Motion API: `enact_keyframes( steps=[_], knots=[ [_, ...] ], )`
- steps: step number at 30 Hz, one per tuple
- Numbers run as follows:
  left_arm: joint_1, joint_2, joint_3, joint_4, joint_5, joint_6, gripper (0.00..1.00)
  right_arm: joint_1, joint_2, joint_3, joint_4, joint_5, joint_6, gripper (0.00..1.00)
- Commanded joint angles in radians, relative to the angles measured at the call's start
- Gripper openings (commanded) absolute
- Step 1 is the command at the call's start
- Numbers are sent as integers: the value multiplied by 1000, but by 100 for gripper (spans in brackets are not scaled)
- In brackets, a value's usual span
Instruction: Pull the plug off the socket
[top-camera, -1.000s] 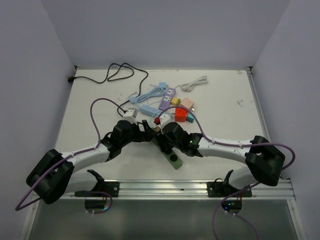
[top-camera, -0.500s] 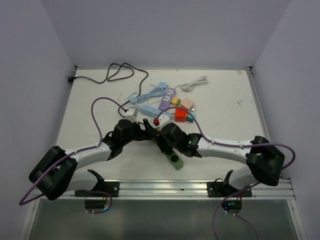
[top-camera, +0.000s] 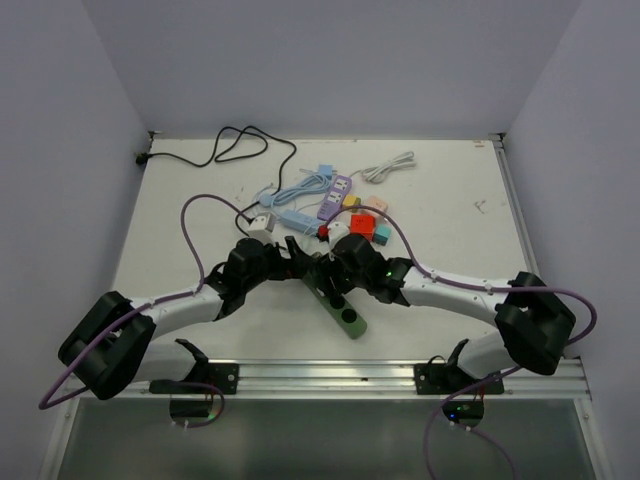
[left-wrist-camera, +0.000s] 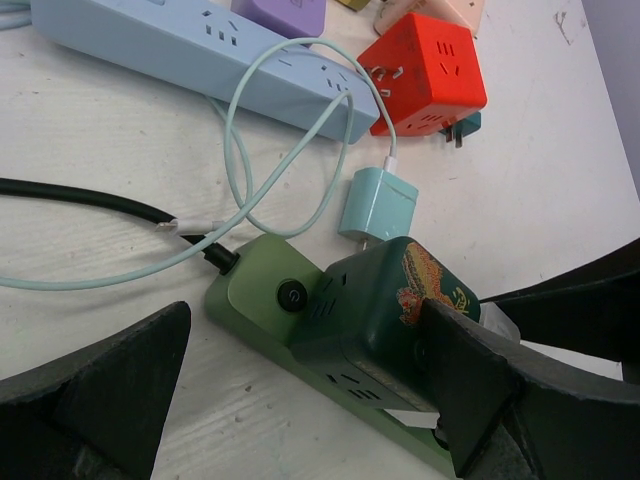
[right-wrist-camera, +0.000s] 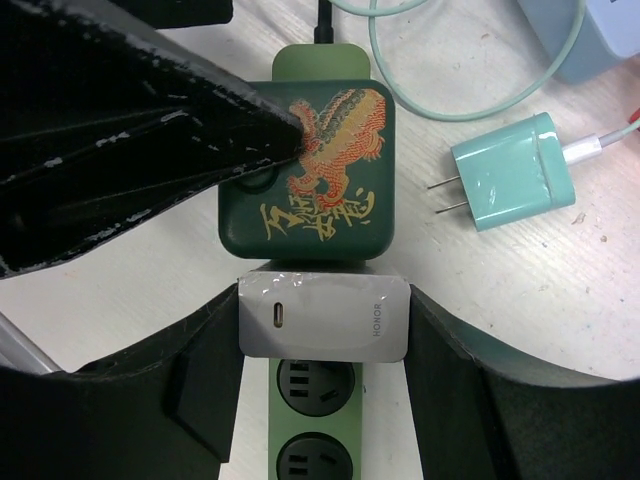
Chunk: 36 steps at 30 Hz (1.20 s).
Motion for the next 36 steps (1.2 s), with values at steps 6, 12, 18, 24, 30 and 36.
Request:
enact_keyframes(
  steps=[6,12,18,24,30,36],
  knots=[
    [10,61,-43,-215,-79,72,99,162,-5,184,-11,274,-45,36],
    [10,69,-36,-215,-79,74,99,168,-9,191,1,279,-45,39],
    [10,69,-41,-212,-73,72,99,61,-63,125,54,101,14,40],
    [9,74,-39,-208,-73,74,99,-5,-44,101,117,-32,65,41],
    [10,77,-39,-211,-65,77,99,102,-1,190,47,113,-7,40],
    [10,77,-41,-206,-64,75,99,182,40,258,-18,293,-27,41]
  ],
)
